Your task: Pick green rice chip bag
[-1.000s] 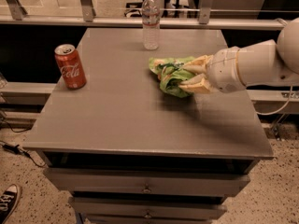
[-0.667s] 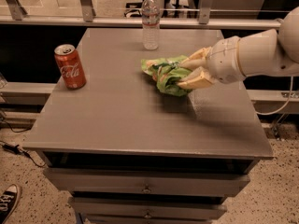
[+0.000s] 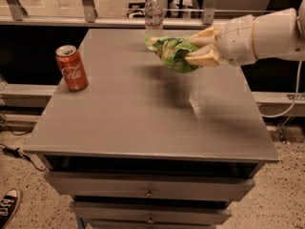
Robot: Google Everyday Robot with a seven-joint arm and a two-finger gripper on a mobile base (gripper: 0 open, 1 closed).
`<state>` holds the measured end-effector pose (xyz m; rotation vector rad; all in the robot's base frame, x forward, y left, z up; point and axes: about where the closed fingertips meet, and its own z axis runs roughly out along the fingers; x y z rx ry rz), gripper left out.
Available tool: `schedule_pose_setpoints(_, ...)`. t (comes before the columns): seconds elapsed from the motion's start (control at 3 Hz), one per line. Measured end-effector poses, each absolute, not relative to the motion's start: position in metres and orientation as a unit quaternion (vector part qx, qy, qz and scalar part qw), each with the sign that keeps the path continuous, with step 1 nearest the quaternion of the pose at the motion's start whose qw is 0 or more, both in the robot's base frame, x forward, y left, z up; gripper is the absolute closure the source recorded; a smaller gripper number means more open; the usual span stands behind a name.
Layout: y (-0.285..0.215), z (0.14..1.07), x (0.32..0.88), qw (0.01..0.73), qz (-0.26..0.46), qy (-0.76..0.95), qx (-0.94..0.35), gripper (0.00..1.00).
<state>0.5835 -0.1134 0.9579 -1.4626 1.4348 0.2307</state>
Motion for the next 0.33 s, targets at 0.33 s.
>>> schedule_pose_setpoints(0.33,-0.1142,0.9665,0.5856,0.520,0.093,0.594,-0.607,1.00)
